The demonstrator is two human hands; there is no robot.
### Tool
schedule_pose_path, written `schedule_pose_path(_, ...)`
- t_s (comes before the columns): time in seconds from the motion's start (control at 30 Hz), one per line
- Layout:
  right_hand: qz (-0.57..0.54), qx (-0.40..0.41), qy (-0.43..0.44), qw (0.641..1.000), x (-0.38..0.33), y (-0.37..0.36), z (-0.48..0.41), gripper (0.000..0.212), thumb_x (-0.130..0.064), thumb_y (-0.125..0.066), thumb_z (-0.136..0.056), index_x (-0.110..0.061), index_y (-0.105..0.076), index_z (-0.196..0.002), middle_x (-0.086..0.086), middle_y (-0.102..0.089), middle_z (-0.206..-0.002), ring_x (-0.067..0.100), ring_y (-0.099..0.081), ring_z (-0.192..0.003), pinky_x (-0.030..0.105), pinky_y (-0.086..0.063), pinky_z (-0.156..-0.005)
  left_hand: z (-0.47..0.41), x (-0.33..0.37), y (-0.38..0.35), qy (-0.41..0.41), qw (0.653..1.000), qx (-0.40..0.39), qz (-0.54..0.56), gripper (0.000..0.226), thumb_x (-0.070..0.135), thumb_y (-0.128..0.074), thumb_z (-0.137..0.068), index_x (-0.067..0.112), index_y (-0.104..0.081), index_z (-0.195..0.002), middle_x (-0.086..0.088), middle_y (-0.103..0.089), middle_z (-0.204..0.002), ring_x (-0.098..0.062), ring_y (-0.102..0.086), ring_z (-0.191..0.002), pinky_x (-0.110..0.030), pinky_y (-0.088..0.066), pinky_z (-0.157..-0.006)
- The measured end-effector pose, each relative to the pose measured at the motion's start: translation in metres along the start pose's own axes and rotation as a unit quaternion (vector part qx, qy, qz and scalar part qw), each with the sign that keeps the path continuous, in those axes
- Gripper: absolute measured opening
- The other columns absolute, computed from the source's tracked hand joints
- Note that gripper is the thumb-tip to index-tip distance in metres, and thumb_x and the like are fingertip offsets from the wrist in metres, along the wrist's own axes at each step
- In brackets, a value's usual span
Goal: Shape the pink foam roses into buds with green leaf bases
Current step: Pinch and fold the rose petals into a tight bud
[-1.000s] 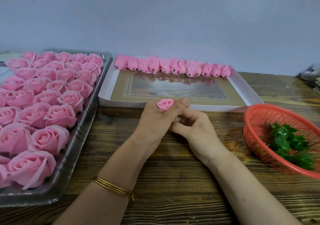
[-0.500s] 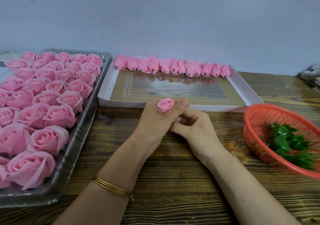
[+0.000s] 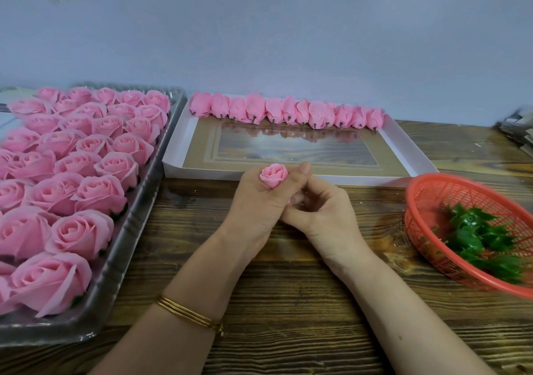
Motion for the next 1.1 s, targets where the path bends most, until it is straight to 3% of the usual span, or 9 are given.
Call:
schedule_pose_path(0.1,-0.015,-0.016,-0.004,1.000,-0.0012,0.0023,0.0015,0.027,0.016,-0.069,-0.076,0.002,-0.070,-0.100,0.019,-0.060,-0.077,0.023,-0.054,-0.079,0.036,-0.045,-0.082,-0.0018,-0.0010,0.0045,0.000,1.000,-0.027,-0.012,0.024,0.027,-0.074,-0.066,0.008,-0.076,-0.080,-0.007,-0.071,-0.073,-0.015,-0.069,-0.070,-0.023,-0.056,-0.065)
schedule_pose_path(0.23,-0.030,-0.036,-0.021,0.999,-0.0040,0.0016,0.0017,0.024,0.012,-0.066,-0.081,0.002,-0.070,-0.103,0.050,-0.053,-0.093,0.027,-0.048,-0.089,0.043,-0.038,-0.087,-0.0030,-0.0007,0.0063,-0.006,0.998,-0.045,-0.031,0.020,0.031,-0.076,-0.068,0.013,-0.078,-0.077,-0.010,-0.066,-0.073,-0.014,-0.064,-0.069,-0.021,-0.055,-0.066)
schedule_pose_path(0.37,-0.043,-0.045,-0.032,0.998,-0.0002,0.0011,0.0001,0.033,0.001,-0.067,-0.073,-0.006,-0.071,-0.104,0.029,-0.057,-0.081,0.027,-0.048,-0.084,0.044,-0.041,-0.087,-0.0022,0.0002,0.0069,-0.018,0.998,-0.026,-0.063,0.025,0.030,-0.075,-0.076,0.006,-0.074,-0.083,-0.022,-0.062,-0.080,-0.021,-0.063,-0.073,-0.024,-0.057,-0.070)
schedule_pose_path(0.47,-0.081,-0.014,-0.054,0.995,0.0011,0.0028,-0.0022,0.046,0.000,-0.059,-0.065,-0.009,-0.071,-0.108,0.027,-0.069,-0.096,0.027,-0.061,-0.090,0.041,-0.049,-0.093,-0.0006,0.0022,0.0054,-0.031,0.994,0.013,-0.105,0.012,0.017,-0.070,-0.086,0.006,-0.073,-0.088,-0.022,-0.071,-0.083,-0.026,-0.068,-0.076,-0.030,-0.058,-0.074)
schedule_pose_path(0.57,-0.151,0.030,-0.075,0.985,-0.0006,0.0084,-0.0074,0.038,-0.008,-0.060,-0.070,-0.001,-0.065,-0.106,0.014,-0.072,-0.095,0.020,-0.065,-0.085,0.029,-0.052,-0.075,-0.0014,0.0037,0.0080,-0.065,0.974,0.042,-0.214,0.016,0.020,-0.071,-0.088,0.007,-0.071,-0.079,-0.005,-0.071,-0.073,-0.013,-0.066,-0.069,-0.026,-0.053,-0.064)
schedule_pose_path(0.63,-0.152,0.056,-0.085,0.983,-0.0015,0.0102,-0.0078,0.034,-0.020,-0.067,-0.072,-0.005,-0.063,-0.103,0.009,-0.069,-0.087,0.017,-0.065,-0.078,0.028,-0.052,-0.072,-0.0025,0.0013,0.0096,-0.076,0.953,0.041,-0.289,0.030,0.028,-0.072,-0.086,0.005,-0.064,-0.069,-0.007,-0.063,-0.064,-0.020,-0.058,-0.064,-0.038,-0.048,-0.064)
schedule_pose_path(0.7,-0.126,0.067,-0.083,0.986,-0.0019,0.0086,-0.0066,0.039,-0.026,-0.072,-0.071,-0.006,-0.065,-0.104,0.012,-0.068,-0.092,0.021,-0.065,-0.087,0.036,-0.054,-0.084,-0.0019,-0.0005,0.0081,-0.081,0.941,0.021,-0.328,0.025,0.029,-0.070,-0.085,0.006,-0.069,-0.077,-0.008,-0.067,-0.070,-0.025,-0.062,-0.070,-0.045,-0.051,-0.068)
schedule_pose_path(0.8,-0.110,0.067,-0.086,0.988,-0.0036,0.0042,-0.0032,0.042,-0.026,-0.077,-0.068,-0.006,-0.066,-0.103,0.018,-0.069,-0.099,0.029,-0.065,-0.097,0.048,-0.049,-0.101,0.0001,-0.0023,0.0061,-0.082,0.935,0.011,-0.344,0.010,0.026,-0.072,-0.086,0.033,-0.072,-0.078,0.009,-0.072,-0.078,-0.007,-0.067,-0.076,-0.028,-0.055,-0.070)
schedule_pose_path(1.1,-0.124,0.066,-0.091,0.986,-0.0046,0.0044,-0.0033,0.044,-0.020,-0.077,-0.065,-0.003,-0.066,-0.104,0.017,-0.070,-0.097,0.027,-0.067,-0.095,0.047,-0.049,-0.101,0.0008,-0.0028,0.0071,-0.083,0.938,-0.016,-0.335,0.005,0.031,-0.071,-0.086,0.030,-0.075,-0.090,0.014,-0.074,-0.084,-0.003,-0.069,-0.084,-0.027,-0.055,-0.077)
Point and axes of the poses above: each hand's wrist, its own z-axis away from the middle knuckle, its own y-axis out of the back of the hand, x = y × z, the point moved 1 cm from there along -z, towards the middle knuckle
